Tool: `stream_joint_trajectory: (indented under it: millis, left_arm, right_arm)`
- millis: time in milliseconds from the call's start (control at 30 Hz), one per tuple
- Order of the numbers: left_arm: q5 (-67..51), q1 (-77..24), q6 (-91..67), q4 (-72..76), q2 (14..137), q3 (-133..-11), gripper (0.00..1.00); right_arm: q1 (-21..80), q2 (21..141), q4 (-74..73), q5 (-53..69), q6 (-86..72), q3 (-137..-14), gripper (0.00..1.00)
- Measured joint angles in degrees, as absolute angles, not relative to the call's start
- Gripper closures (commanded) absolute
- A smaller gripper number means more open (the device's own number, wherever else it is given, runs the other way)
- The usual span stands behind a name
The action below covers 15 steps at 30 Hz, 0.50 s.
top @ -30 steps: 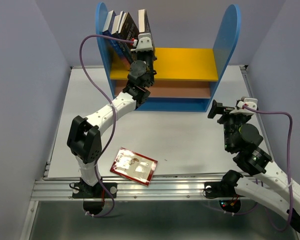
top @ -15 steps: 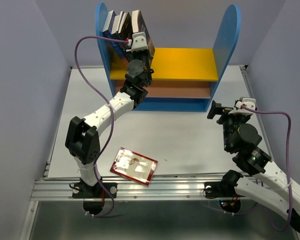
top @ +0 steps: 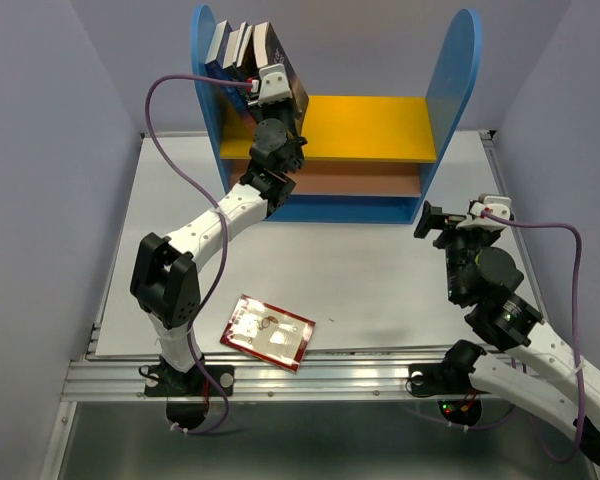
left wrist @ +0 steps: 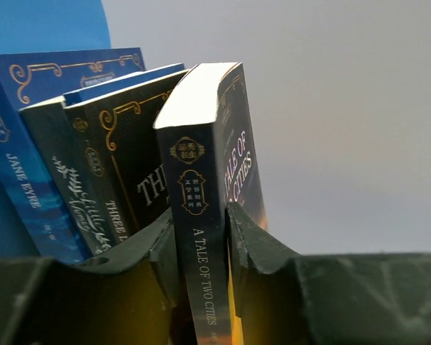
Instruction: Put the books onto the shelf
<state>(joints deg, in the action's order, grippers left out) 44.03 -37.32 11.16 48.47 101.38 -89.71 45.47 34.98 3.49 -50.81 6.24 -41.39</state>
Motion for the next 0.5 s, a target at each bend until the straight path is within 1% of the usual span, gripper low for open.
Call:
stream_joint_trajectory:
  millis: [33,67,133,233,333,400,433,500]
  left_arm:
    - [44.4,-37.3,11.7,48.4,101.4,-89.7,0.53]
    - [44.9,-37.2,12.2,48.4,101.4,-89.7,0.42]
    - [45.3,-36.7,12.7,48.1,101.3,-89.7,0.39]
    - [45.3,-37.1,13.3,48.1,101.2,-89.7,0.31]
    - [45.1,-37.4,13.5,48.1,101.0,-89.7,0.30]
    - [45.1,-37.5,13.6,48.1,100.9,-89.7,0.27]
    - [45.0,-37.5,13.5,47.9,100.7,-89.7,0.23]
    - [44.8,-37.6,13.2,47.7,100.5,-89.7,0.23]
  right_arm:
    - [45.5,35.0,3.5,-50.7,6.2,-41.4,0.00]
    - [45.5,35.0,3.5,-50.7,6.2,-41.4,0.00]
    - [45.5,35.1,3.5,-50.5,6.2,-41.4,0.00]
    - [45.5,35.4,3.5,-50.5,6.3,-41.4,0.00]
    - [45.5,35.4,3.5,-50.5,6.4,-41.4,0.00]
    - [45.5,35.4,3.5,-50.3,6.4,-41.4,0.00]
    - [45.5,35.4,3.5,-50.3,6.4,-41.4,0.00]
    - [45.5,35.4,3.5,-50.3,6.5,-41.4,0.00]
